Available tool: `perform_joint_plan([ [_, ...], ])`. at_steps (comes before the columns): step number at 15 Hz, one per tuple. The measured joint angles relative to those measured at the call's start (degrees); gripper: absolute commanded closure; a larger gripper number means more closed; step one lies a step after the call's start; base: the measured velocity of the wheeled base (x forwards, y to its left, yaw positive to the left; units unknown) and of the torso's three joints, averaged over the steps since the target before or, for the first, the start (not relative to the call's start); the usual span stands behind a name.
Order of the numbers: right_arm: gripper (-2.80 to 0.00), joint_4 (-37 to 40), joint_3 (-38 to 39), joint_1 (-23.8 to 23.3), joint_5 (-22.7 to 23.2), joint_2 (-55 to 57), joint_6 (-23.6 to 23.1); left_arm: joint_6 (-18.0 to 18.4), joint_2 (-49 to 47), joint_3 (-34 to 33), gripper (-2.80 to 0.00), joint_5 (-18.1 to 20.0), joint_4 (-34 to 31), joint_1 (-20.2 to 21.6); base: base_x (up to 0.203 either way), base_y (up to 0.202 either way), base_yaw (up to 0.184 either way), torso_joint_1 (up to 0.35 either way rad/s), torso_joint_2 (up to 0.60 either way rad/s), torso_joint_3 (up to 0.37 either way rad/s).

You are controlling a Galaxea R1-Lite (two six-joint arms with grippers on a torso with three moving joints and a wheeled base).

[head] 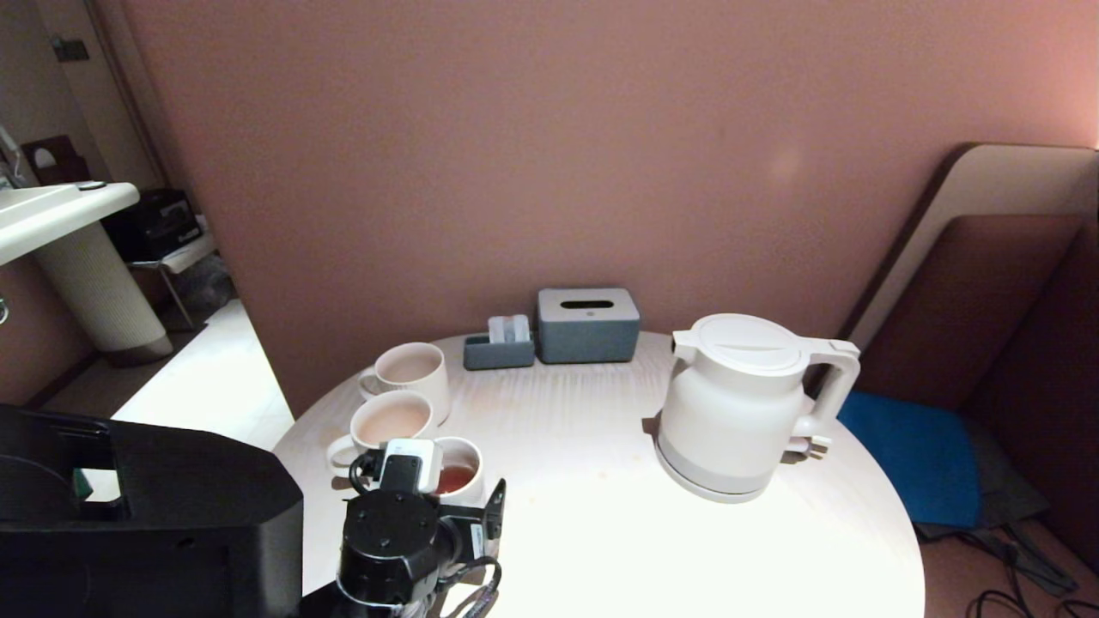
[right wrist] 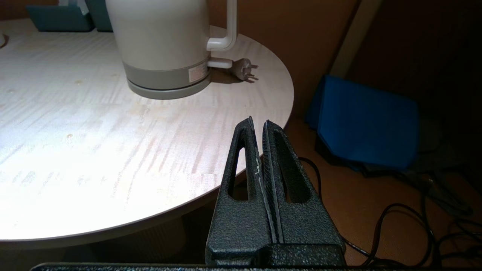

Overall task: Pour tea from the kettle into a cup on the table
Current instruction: Pick up the cup

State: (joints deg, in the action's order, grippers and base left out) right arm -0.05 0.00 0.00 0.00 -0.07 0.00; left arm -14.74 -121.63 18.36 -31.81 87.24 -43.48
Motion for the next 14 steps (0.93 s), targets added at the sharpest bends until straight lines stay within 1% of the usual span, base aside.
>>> perform_joint_plan([
  [3, 0.00, 0.02, 0.00, 0.00, 0.00, 0.00, 0.00, 0.16, -0.44, 0.18, -2.80, -0.02, 0.00, 0.40, 0.000, 0.000, 0.000, 0.000, 0.00, 0.000],
  [4, 0.00, 0.00, 0.00, 0.00, 0.00, 0.00, 0.00, 0.18, -0.47, 0.18, 0.00, 0.00, -0.02, 0.51, 0.000, 0.000, 0.000, 0.000, 0.00, 0.000],
  [14, 0.00, 0.00, 0.00, 0.00, 0.00, 0.00, 0.00, 0.09, -0.17, -0.15, 0.00, -0.02, -0.06, 0.62, 0.000, 0.000, 0.000, 0.000, 0.00, 0.000],
])
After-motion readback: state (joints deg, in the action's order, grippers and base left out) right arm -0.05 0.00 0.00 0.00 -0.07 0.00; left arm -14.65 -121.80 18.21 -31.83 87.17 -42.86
